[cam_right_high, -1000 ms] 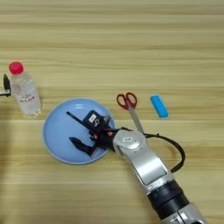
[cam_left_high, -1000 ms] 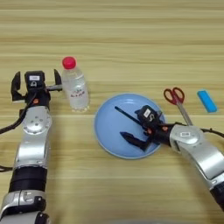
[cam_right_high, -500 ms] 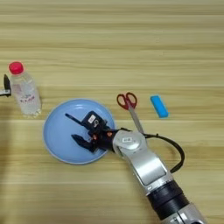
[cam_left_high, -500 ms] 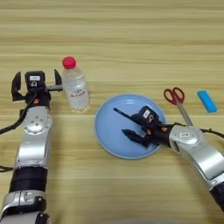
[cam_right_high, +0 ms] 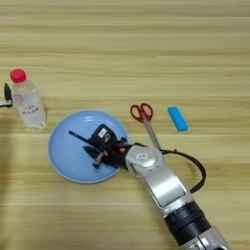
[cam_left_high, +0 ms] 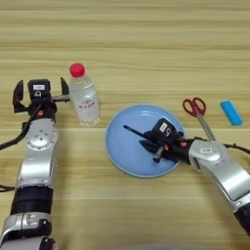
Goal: Move the objects on the table
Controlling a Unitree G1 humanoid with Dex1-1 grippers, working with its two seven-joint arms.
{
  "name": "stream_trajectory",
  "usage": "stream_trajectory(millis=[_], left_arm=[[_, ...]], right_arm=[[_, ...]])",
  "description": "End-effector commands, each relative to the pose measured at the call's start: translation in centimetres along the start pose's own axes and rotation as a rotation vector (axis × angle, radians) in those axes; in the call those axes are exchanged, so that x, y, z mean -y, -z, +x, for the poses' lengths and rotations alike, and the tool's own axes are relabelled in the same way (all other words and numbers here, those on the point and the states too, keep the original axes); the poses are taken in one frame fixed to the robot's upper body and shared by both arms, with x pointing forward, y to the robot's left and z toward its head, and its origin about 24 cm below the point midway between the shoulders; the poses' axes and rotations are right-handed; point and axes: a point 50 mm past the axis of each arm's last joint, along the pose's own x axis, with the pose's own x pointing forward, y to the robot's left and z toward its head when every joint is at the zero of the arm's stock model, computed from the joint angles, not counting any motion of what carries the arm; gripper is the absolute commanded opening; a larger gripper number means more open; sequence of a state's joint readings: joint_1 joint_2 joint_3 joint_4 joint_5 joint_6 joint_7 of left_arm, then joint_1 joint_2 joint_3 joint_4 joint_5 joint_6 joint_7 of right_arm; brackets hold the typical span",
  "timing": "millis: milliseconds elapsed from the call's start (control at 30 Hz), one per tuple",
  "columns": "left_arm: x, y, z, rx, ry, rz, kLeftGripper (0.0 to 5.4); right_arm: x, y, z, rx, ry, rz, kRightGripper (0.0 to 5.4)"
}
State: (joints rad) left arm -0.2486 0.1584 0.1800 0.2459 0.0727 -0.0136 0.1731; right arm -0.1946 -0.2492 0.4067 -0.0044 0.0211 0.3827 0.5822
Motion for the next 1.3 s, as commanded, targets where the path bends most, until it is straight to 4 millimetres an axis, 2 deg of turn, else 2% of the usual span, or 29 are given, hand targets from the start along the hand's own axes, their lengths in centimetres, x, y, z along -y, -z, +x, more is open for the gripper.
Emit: stream_trajectory(millis=[33,200,600,767,900,1067,1300], left_arm=[[0.1,0.0,-0.1,-0.008,0.001,0.005,5.40],[0.1,0.1,-0.1,-0.008,0.001,0.005,5.40],[0.1,0.0,-0.2,-0.007,0.001,0.005,5.40],[0.1,0.0,-0.2,-0.007,0.001,0.006,5.40],[0.1,0.0,-0.2,-0.007,0.001,0.006,5.40],[0.1,0.0,-0.2,-0.007,0.001,0.007,5.40],[0.2,0.0,-0.2,-0.007,0.001,0.006,5.40]], right_arm=[[-0.1,1.0,-0.1,-0.051,-0.004,0.010,0.74],[-0.1,1.0,-0.1,-0.050,-0.004,0.010,0.32],[-0.2,0.9,-0.1,-0.045,0.001,0.013,0.31],[0.2,-0.2,-0.5,0.004,0.029,0.015,0.31],[1.0,-1.8,-1.3,0.062,0.075,0.011,0.31],[3.0,-3.7,-2.9,0.136,0.172,0.013,0.31],[5.9,-4.1,-5.3,0.166,0.305,0.038,0.31]])
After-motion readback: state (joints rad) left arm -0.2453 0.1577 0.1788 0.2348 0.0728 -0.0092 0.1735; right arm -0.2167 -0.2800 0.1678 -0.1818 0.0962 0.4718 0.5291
